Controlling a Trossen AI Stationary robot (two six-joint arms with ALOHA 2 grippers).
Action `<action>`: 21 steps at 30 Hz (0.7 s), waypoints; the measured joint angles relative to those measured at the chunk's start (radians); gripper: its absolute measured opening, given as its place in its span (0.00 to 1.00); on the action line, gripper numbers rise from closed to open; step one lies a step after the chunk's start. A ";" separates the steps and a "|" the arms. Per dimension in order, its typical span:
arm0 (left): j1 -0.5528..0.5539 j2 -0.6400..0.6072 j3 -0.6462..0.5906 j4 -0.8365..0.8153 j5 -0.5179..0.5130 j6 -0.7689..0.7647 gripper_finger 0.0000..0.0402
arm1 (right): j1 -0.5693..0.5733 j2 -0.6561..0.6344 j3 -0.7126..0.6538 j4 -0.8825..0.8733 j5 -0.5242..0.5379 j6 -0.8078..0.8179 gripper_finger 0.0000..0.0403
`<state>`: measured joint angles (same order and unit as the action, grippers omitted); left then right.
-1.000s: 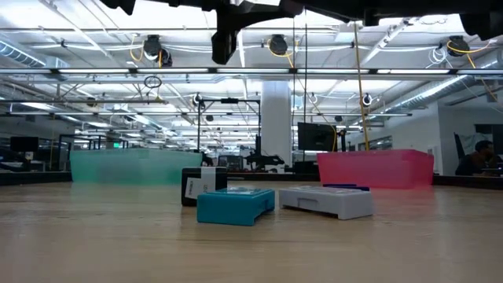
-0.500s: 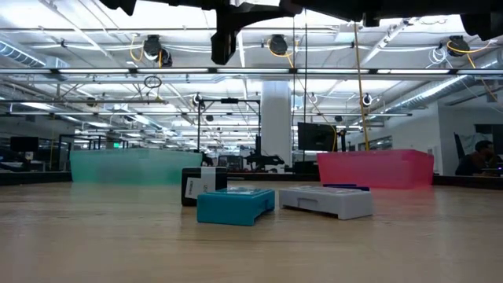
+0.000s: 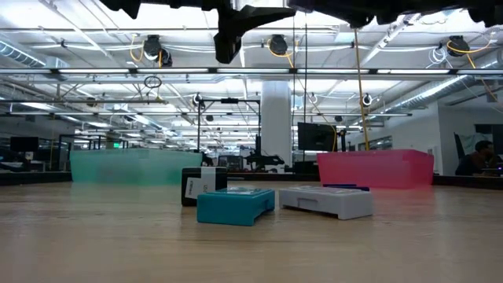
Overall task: Pick & Place Office items
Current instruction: Put the purple charger adapter into the blue bin
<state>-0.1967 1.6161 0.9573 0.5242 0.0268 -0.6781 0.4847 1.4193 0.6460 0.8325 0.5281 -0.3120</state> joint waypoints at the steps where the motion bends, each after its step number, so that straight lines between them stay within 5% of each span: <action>1: 0.004 0.000 0.000 -0.007 0.011 0.000 0.64 | 0.000 -0.022 0.000 -0.046 -0.016 0.037 0.29; 11: -0.011 0.000 0.000 -0.036 0.025 0.251 0.63 | -0.033 -0.206 0.000 -0.556 -0.417 0.575 0.29; 15: -0.050 0.000 0.000 -0.035 0.016 0.493 0.63 | -0.037 -0.169 0.000 -0.562 -0.527 0.615 0.29; 21: -0.119 0.000 0.000 -0.030 -0.141 0.783 0.63 | -0.079 -0.113 0.000 -0.451 -0.629 0.600 0.29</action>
<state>-0.3153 1.6161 0.9573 0.4946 -0.1139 0.1047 0.4059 1.3059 0.6460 0.3812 -0.1005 0.2881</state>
